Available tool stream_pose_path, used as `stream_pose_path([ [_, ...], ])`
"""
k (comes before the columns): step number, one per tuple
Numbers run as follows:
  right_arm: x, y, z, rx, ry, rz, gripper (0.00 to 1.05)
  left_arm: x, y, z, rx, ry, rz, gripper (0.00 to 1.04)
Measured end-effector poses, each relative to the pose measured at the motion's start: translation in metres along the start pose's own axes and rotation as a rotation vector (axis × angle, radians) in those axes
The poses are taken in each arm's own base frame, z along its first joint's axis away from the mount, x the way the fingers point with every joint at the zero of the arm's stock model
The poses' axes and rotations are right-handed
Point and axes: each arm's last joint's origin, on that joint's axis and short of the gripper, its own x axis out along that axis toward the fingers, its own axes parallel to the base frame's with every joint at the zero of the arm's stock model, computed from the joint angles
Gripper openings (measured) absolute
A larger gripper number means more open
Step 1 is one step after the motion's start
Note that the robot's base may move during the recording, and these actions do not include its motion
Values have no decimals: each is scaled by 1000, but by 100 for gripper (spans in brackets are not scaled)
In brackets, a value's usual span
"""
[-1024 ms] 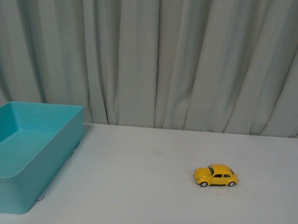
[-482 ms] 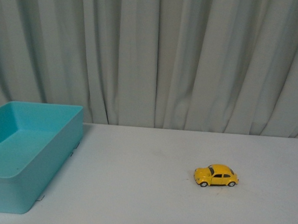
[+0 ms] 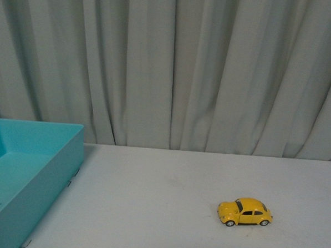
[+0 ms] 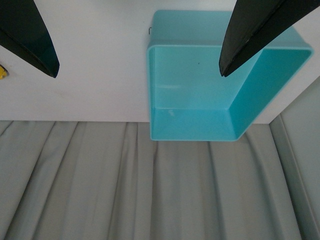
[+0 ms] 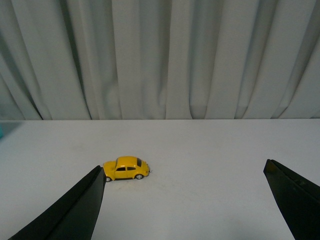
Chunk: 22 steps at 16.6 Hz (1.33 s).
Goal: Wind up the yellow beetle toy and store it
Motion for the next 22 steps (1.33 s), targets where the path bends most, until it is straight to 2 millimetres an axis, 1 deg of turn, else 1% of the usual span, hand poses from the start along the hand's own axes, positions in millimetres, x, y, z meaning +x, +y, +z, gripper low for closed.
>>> stream_pose_path([
  [20, 0, 0, 0, 1, 2, 1, 98, 0, 0, 0, 0, 1, 0, 98],
  [21, 1, -3, -2, 60, 70, 95, 98, 0, 0, 0, 0, 1, 1, 98],
  [22, 7, -11, 0, 129, 99, 137, 98, 0, 0, 0, 0, 0, -2, 98],
])
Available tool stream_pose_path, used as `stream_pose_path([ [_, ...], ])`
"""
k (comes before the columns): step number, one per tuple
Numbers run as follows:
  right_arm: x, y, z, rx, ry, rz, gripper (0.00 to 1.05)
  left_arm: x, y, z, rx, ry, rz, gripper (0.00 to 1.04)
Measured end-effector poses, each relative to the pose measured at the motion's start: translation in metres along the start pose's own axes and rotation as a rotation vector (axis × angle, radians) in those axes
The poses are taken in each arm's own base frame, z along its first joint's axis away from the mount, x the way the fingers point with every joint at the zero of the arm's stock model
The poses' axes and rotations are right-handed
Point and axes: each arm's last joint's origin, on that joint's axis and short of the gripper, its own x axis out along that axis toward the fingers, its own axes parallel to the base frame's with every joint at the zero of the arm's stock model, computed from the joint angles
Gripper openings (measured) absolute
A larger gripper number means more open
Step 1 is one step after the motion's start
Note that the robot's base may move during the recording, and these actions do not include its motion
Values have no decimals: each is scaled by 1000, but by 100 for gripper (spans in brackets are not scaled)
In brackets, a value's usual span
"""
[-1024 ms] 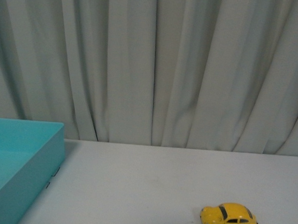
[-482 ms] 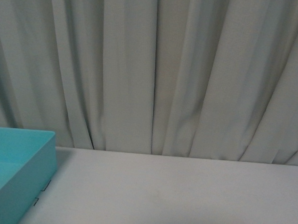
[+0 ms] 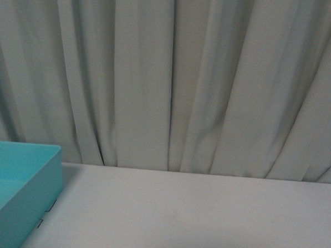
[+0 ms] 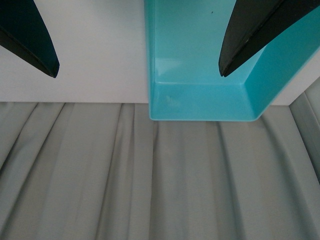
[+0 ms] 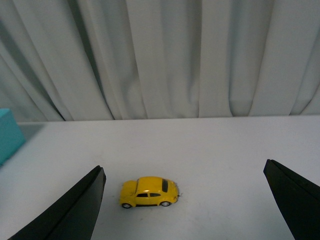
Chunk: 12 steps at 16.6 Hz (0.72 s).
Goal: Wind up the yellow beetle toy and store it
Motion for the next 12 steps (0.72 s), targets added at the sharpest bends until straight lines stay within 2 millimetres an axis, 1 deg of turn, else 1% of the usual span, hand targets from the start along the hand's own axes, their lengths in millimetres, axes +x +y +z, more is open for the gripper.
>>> stream_pose_path([
  [1, 3, -10, 8, 47, -9, 21, 98, 0, 0, 0, 0, 0, 3, 98],
  [2, 7, -21, 22, 53, -46, 50, 98, 0, 0, 0, 0, 1, 2, 98],
  [3, 13, -40, 39, 38, -84, 44, 98, 0, 0, 0, 0, 1, 2, 98],
  [4, 17, -62, 46, 33, -107, -26, 98, 0, 0, 0, 0, 0, 2, 98],
  [6, 22, -88, 51, 38, -113, -113, 98, 0, 0, 0, 0, 2, 2, 98],
  [7, 25, -106, 54, 35, -111, -169, 98, 0, 0, 0, 0, 1, 2, 98],
  [8, 28, -116, 55, 36, -99, -206, 98, 0, 0, 0, 0, 2, 2, 98],
  [10, 36, -129, 56, 15, -82, -246, 98, 0, 0, 0, 0, 1, 2, 98],
  [12, 59, -147, 66, -70, -87, -317, 98, 0, 0, 0, 0, 1, 2, 98],
])
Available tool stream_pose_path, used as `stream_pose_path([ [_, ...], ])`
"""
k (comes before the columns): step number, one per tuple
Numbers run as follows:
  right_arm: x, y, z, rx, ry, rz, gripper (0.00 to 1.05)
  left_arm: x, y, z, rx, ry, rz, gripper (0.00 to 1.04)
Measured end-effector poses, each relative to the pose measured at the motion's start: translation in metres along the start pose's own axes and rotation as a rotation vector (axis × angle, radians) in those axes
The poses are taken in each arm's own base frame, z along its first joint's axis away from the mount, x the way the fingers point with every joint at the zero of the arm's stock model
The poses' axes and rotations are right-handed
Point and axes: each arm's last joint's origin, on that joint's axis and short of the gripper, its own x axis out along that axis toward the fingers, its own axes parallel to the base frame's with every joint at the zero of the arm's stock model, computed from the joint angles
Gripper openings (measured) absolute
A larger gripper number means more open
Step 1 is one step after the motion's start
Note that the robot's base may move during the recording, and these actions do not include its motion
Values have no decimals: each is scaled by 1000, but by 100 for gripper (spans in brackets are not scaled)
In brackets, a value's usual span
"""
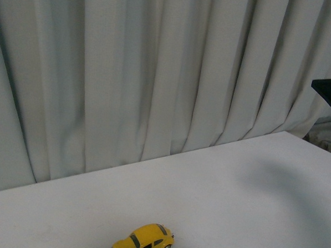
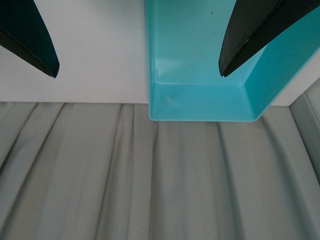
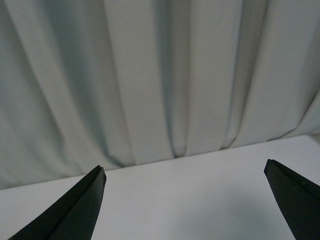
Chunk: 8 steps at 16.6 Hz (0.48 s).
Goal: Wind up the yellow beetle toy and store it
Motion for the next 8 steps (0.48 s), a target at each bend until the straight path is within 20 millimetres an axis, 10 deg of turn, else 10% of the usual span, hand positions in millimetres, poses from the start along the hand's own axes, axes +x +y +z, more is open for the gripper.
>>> stream_pose_path([
  [3, 68, 1, 8, -155, 18, -61, 98, 0, 0, 0, 0, 0, 0, 98],
  [8, 143, 52, -2, -272, 134, 319, 98, 0, 0, 0, 0, 0, 0, 98],
])
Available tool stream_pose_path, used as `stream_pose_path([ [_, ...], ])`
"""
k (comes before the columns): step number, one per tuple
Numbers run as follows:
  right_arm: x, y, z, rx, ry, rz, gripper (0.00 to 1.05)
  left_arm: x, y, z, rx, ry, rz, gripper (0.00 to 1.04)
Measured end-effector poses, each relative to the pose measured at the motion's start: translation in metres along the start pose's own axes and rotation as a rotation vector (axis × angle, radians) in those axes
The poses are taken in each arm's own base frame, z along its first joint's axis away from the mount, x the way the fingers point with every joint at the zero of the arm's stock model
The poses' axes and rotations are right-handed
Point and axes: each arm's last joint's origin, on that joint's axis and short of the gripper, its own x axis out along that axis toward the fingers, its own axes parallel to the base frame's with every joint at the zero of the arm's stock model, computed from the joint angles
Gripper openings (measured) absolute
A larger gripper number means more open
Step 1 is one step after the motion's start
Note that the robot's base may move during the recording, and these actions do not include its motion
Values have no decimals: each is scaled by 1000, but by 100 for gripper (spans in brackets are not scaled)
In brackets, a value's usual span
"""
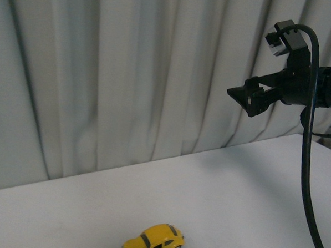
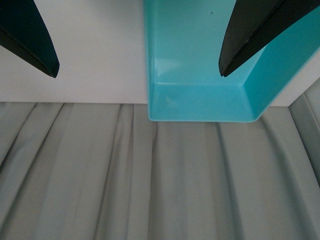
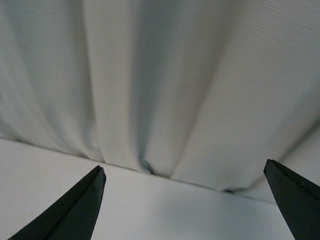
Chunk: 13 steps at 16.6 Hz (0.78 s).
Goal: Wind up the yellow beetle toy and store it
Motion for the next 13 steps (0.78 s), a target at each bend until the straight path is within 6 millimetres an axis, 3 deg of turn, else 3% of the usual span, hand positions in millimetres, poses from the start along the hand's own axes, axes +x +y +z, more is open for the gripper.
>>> stream_pose_path([
  [3, 31, 20, 20, -127, 10, 261, 98, 0, 0, 0, 0, 0, 0, 98],
  [8, 56, 66, 40, -372, 79, 771, 98, 0, 0, 0, 0, 0, 0, 98],
  [13, 63, 111, -4, -734, 333, 1147, 98, 0, 0, 0, 0, 0, 0, 98],
])
